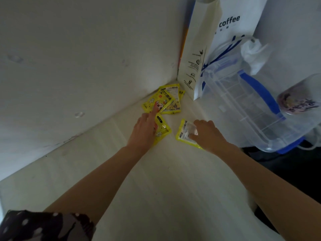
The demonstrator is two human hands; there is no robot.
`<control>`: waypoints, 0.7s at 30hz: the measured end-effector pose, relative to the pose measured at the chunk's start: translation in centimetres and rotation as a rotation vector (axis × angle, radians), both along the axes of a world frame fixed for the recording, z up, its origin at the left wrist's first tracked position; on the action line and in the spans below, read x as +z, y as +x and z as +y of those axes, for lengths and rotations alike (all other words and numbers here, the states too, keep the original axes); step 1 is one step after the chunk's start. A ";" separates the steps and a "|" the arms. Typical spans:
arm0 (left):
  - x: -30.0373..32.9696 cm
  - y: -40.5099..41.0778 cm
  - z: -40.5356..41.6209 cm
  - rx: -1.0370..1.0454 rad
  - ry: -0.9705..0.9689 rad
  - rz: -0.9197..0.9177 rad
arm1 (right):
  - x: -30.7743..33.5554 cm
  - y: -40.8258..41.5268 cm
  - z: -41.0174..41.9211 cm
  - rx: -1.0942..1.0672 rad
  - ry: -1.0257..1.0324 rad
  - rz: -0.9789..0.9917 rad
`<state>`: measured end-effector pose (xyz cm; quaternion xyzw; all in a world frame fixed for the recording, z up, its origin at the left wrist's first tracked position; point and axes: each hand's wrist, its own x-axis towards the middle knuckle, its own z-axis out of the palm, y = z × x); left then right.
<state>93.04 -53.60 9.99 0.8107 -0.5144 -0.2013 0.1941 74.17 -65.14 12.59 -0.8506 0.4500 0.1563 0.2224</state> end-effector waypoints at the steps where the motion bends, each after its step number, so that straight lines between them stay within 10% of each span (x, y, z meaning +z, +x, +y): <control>1: 0.2 0.3 -0.1 0.026 0.037 0.038 | 0.1 0.3 -0.2 -0.065 0.038 -0.047; 12: 1.8 4.3 -4.9 0.087 0.014 0.026 | 0.1 6.9 -5.3 -0.646 0.246 -0.497; 21: 0.3 4.6 -7.7 0.064 0.052 0.084 | -2.2 10.4 -6.2 -0.544 0.066 -0.504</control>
